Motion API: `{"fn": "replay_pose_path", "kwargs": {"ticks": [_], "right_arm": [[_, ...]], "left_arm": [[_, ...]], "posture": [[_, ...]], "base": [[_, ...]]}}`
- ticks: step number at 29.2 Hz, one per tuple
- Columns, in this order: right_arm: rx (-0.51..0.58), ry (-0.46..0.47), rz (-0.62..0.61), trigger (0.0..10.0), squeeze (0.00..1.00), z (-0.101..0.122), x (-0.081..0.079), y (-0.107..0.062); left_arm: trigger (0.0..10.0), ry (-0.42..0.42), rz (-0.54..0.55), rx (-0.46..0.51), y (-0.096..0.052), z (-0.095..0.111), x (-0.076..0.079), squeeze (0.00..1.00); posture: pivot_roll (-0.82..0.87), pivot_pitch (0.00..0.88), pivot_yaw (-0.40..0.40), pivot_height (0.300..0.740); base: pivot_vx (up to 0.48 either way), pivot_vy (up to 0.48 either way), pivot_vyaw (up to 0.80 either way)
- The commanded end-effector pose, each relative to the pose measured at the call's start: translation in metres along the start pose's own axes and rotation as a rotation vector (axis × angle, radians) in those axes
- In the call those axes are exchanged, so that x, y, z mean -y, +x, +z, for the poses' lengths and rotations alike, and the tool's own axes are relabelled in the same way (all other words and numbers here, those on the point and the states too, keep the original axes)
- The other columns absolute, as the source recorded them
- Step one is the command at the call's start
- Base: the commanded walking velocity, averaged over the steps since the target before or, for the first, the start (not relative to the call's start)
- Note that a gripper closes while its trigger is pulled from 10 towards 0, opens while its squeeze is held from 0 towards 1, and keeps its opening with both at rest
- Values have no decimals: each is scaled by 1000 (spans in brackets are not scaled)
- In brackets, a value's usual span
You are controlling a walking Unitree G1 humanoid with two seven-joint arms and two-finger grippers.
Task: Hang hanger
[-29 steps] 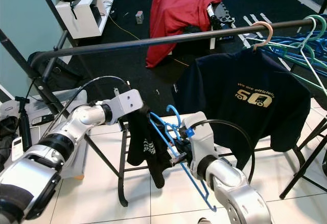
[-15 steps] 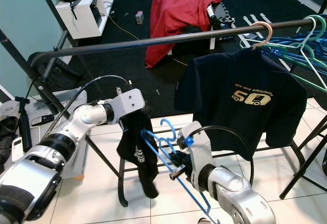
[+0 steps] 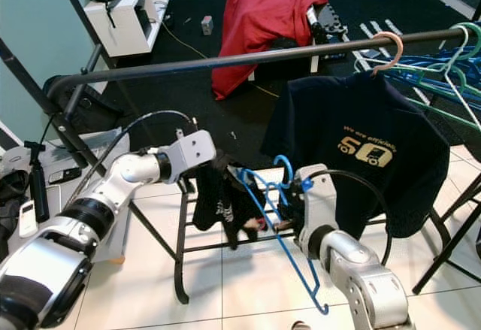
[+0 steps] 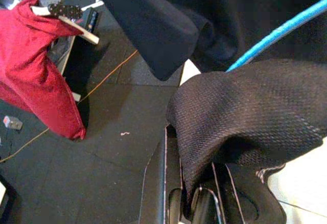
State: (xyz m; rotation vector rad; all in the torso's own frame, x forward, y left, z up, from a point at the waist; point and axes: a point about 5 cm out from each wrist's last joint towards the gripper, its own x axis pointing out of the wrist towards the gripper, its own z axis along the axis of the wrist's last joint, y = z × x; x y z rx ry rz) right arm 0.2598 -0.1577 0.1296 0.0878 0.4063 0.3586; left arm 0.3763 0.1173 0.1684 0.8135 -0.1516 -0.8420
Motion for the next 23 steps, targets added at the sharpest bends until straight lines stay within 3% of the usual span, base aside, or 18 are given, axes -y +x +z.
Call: {"fn": "replay_pose_path", "kwargs": {"ticks": [1,2,3,5,6,8,10,14,16,19,20,21,22,23], "right_arm": [[10,87,-18,0,0,-1,5,3],[21,160,-31,0,0,-1,9,5],[21,160,-31,0,0,-1,9,5],[44,307,-11,0,0,2,12,9],[44,307,-11,0,0,2,12,9],[72,415,22,0,0,7,10,13],[72,415,22,0,0,7,10,13],[148,576,32,0,0,20,8,21],[148,576,32,0,0,20,8,21],[190,714,57,0,0,29,7,27],[190,714,57,0,0,29,7,27],[211,795,68,0,0,33,7,30],[211,795,68,0,0,33,7,30],[233,906,78,0,0,36,8,32]], "left_arm": [[10000,26,-23,13,-3,-1,4,0],[10000,58,-35,19,-4,0,5,0],[10000,58,-35,19,-4,0,5,0],[10000,92,-47,40,-4,4,8,0],[10000,92,-47,40,-4,4,8,0],[10000,115,-55,60,-3,7,11,0],[10000,115,-55,60,-3,7,11,0],[10000,158,-86,83,-3,10,20,0],[10000,158,-86,83,-3,10,20,0],[10000,197,-118,91,-4,11,29,0],[10000,197,-118,91,-4,11,29,0],[10000,226,-134,89,-4,11,33,0],[10000,226,-134,89,-4,11,33,0],[10000,252,-143,90,-5,11,36,0]], "posture": [[-93,131,115,740],[-91,132,116,740],[-91,132,116,740],[-90,132,115,740],[-90,132,115,740],[-88,132,116,740],[-88,132,116,740],[-81,131,116,740],[-81,131,116,740],[-76,130,112,740],[-76,130,112,740],[-75,129,110,740],[-75,129,110,740],[-74,129,109,740]], "base": [[0,0,0],[0,0,0],[0,0,0],[0,0,0],[0,0,0],[0,0,0],[0,0,0],[0,0,0],[0,0,0],[0,0,0],[0,0,0],[0,0,0],[0,0,0],[0,0,0]]}}
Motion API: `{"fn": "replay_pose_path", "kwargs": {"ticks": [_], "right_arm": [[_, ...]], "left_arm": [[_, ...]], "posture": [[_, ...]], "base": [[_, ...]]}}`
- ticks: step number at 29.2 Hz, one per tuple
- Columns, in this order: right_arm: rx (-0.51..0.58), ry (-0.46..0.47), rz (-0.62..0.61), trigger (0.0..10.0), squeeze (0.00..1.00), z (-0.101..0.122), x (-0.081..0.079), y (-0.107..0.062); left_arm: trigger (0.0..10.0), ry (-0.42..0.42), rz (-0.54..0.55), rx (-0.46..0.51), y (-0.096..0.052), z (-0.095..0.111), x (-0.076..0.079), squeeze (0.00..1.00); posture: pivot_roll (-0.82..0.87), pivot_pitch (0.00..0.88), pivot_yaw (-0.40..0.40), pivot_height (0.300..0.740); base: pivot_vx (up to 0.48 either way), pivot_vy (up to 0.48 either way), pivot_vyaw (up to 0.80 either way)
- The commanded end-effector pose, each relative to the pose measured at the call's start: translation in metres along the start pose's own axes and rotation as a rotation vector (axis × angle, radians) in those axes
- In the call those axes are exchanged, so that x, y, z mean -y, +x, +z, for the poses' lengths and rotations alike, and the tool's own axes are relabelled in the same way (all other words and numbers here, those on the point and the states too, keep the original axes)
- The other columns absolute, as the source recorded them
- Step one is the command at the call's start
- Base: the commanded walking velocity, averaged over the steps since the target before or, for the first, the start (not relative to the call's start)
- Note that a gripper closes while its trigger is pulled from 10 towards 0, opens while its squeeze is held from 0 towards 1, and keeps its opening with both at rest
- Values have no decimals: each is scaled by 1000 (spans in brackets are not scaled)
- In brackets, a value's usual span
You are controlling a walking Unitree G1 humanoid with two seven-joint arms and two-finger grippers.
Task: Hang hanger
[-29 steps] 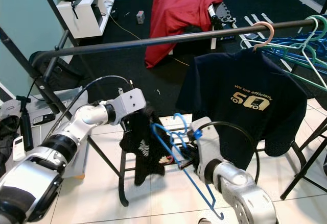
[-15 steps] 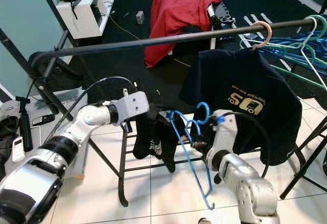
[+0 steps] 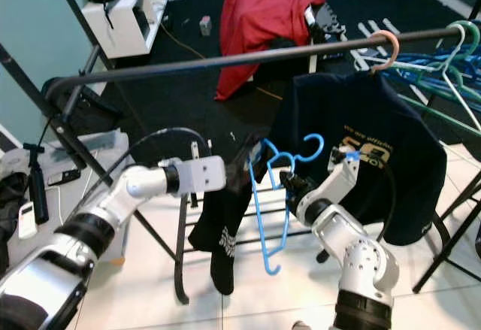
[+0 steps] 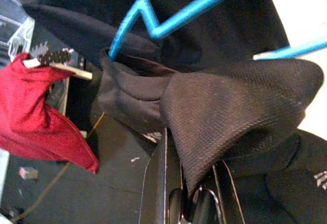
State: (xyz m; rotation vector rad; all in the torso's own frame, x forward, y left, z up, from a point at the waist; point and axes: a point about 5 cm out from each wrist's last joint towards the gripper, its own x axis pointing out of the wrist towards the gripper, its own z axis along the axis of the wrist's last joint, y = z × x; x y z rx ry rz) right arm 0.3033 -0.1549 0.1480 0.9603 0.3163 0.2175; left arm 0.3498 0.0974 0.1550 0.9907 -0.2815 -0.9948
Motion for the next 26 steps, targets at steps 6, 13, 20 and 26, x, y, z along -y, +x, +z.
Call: {"fn": "replay_pose_path", "kwargs": {"ticks": [6,13,20,26], "right_arm": [[15,369,18,0,0,-2,-3,5],[5,442,-100,0,0,-17,13,3],[-73,502,-271,0,0,-36,34,3],[-116,692,-299,0,0,-56,30,12]], "left_arm": [[10000,56,26,-13,-4,0,3,0],[10000,43,99,26,-3,9,-6,0],[10000,50,109,95,1,28,-6,0],[10000,73,83,209,6,56,-3,0]], "posture": [[-78,125,101,740],[-77,118,104,740],[-84,109,98,740],[-72,106,92,740]], "base": [[0,0,0],[0,0,0],[0,0,0],[0,0,0]]}}
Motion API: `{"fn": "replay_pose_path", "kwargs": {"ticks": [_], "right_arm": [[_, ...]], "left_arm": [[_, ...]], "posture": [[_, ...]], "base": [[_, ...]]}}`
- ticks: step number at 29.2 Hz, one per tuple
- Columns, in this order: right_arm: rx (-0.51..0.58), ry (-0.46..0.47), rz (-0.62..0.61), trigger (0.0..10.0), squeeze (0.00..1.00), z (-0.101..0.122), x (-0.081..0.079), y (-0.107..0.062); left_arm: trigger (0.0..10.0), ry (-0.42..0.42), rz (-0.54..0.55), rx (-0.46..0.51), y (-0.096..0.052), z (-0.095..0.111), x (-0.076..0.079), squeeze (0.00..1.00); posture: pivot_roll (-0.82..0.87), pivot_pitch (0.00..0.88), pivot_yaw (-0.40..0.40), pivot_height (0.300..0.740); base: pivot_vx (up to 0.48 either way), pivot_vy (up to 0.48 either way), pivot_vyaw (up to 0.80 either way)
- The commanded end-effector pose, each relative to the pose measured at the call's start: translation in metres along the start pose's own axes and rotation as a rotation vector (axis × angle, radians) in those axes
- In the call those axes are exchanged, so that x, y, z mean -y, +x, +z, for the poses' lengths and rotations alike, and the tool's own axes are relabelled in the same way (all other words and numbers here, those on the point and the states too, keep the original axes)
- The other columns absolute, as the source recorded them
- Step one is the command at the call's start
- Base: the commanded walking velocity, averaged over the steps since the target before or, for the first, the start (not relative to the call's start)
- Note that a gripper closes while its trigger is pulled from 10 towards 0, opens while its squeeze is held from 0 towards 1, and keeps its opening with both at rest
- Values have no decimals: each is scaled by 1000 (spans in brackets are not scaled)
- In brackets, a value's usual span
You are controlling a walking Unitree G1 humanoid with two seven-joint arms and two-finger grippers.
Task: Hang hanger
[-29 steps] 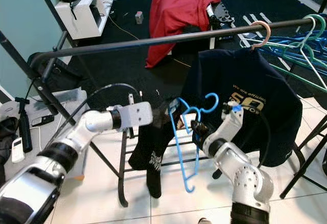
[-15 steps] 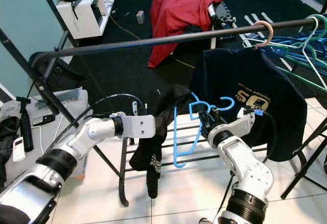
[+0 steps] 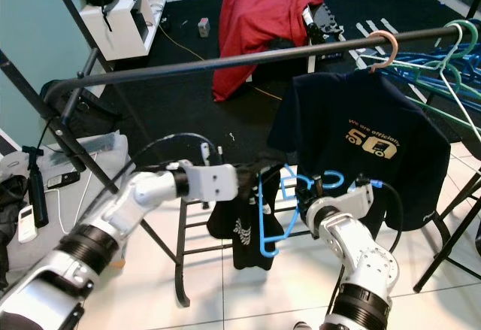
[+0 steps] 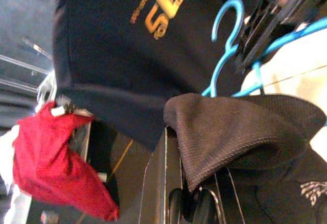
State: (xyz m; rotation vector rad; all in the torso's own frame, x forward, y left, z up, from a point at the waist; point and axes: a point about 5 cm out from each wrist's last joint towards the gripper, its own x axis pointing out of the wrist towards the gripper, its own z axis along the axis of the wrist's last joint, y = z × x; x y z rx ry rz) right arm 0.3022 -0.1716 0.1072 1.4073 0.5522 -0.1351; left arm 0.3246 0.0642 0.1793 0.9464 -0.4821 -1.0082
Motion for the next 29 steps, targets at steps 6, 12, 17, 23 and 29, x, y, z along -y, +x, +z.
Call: {"fn": "replay_pose_path", "kwargs": {"ticks": [6,12,17,23,29], "right_arm": [[-142,277,47,0,0,-61,-13,20],[23,346,35,0,0,-33,-16,25],[132,241,77,0,0,-2,-33,24],[244,78,-18,0,0,21,-37,27],[306,14,-165,0,0,35,-19,33]], "left_arm": [[10000,63,-23,96,2,22,2,0],[10000,-13,-212,22,-7,13,29,0],[10000,-9,-263,-12,-15,10,37,0],[10000,-25,-223,-10,-17,15,36,0],[10000,-88,-112,-11,-18,19,23,0]], "posture": [[-61,114,90,740],[-64,117,92,740],[-65,118,91,740],[-65,120,83,740],[-58,121,73,740]], "base": [[0,0,0],[0,0,0],[0,0,0],[0,0,0],[0,0,0]]}}
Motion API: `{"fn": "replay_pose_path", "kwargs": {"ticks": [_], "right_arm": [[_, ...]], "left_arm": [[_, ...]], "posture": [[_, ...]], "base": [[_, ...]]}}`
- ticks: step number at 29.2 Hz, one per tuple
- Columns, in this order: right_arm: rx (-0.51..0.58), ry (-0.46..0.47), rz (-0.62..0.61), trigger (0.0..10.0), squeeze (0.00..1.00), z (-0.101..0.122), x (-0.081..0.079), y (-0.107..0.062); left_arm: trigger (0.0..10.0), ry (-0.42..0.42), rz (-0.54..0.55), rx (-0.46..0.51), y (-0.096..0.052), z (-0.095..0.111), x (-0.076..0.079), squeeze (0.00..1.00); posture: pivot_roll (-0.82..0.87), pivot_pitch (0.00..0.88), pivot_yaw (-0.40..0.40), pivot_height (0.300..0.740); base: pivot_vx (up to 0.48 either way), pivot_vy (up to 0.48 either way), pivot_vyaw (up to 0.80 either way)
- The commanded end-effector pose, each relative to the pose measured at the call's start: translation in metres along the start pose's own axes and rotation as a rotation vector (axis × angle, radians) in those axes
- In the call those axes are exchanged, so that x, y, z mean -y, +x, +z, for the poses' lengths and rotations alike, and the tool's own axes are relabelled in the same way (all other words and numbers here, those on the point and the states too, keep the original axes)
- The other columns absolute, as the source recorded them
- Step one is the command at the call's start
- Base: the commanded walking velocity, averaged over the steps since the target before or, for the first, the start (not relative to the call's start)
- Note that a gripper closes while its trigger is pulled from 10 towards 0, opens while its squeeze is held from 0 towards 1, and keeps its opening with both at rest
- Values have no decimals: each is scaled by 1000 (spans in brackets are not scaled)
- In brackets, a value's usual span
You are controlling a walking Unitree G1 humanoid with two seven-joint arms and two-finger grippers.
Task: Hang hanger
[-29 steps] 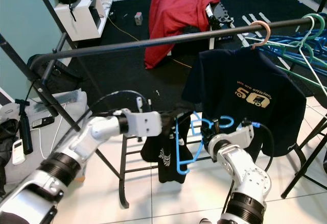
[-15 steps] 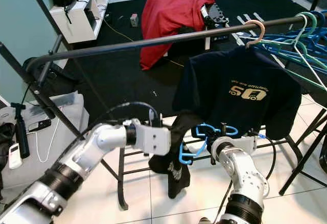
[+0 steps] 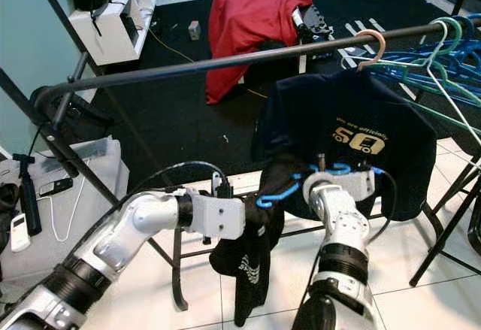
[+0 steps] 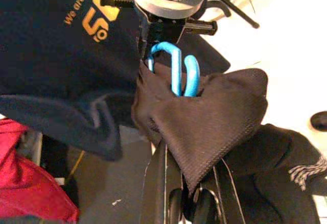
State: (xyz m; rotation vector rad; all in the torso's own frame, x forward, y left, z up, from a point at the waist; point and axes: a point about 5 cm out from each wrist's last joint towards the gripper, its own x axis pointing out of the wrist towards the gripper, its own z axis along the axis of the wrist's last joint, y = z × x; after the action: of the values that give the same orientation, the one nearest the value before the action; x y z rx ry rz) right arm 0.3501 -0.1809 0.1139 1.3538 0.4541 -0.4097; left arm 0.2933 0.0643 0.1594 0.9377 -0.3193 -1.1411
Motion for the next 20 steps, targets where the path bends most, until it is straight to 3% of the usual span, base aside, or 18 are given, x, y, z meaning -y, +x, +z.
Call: {"fn": "replay_pose_path", "kwargs": {"ticks": [1,3,4,6,7,11,14,16,19,20], "right_arm": [[75,-7,-27,0,0,12,5,0],[60,-172,-4,0,0,10,6,2],[60,-172,-4,0,0,10,6,2],[47,-423,26,0,0,6,10,4],[47,-423,26,0,0,6,10,4],[77,-263,-25,0,0,15,19,7],[77,-263,-25,0,0,15,19,7],[167,-156,-72,0,0,31,23,8],[205,-93,-85,0,0,39,25,8],[222,-28,-96,0,0,43,26,8]], "left_arm": [[10000,4,49,40,-6,8,-8,0],[10000,-29,99,39,-9,8,-16,0],[10000,-29,99,39,-9,8,-16,0],[10000,-80,136,73,-12,13,-26,0],[10000,-80,136,73,-12,13,-26,0],[10000,-105,78,152,-15,27,-26,0],[10000,-105,78,152,-15,27,-26,0],[10000,-147,-16,196,-20,36,-19,0],[10000,-169,-67,207,-23,39,-15,0],[10000,-170,-111,203,-25,41,-10,0]], "posture": [[-58,121,73,740],[-59,123,70,740],[-59,123,70,740],[-62,124,70,740],[-62,124,70,740],[-61,126,72,740],[-61,126,72,740],[-61,128,72,740],[-61,128,71,740],[-61,128,71,740]], "base": [[0,0,0],[0,0,0],[0,0,0],[0,0,0],[0,0,0],[0,0,0],[0,0,0],[0,0,0],[0,0,0],[0,0,0]]}}
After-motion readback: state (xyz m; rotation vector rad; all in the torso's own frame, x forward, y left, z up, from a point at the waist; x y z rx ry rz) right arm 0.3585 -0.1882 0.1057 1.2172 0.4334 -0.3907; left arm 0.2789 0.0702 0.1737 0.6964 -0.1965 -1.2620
